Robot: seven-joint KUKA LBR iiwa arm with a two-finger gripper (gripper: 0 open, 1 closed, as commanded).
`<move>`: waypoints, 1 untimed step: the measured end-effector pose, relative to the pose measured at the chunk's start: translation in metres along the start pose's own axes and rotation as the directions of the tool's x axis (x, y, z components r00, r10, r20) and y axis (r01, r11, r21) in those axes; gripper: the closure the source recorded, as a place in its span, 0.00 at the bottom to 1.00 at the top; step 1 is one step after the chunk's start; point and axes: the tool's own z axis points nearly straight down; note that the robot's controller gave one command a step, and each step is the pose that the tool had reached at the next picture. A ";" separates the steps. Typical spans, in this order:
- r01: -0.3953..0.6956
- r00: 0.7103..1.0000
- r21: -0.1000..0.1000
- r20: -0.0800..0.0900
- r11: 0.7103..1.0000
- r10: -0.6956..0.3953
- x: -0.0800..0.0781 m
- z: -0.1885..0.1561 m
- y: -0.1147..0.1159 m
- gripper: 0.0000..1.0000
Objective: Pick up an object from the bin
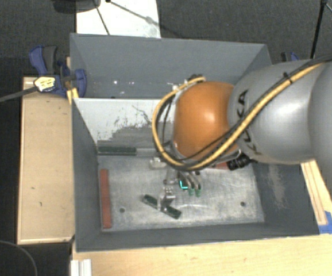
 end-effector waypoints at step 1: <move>-0.001 1.000 -0.003 0.006 1.000 0.001 0.002 0.082 -0.034 1.00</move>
Offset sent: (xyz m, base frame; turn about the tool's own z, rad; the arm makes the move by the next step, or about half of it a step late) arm 0.0000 0.0000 0.0000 0.0000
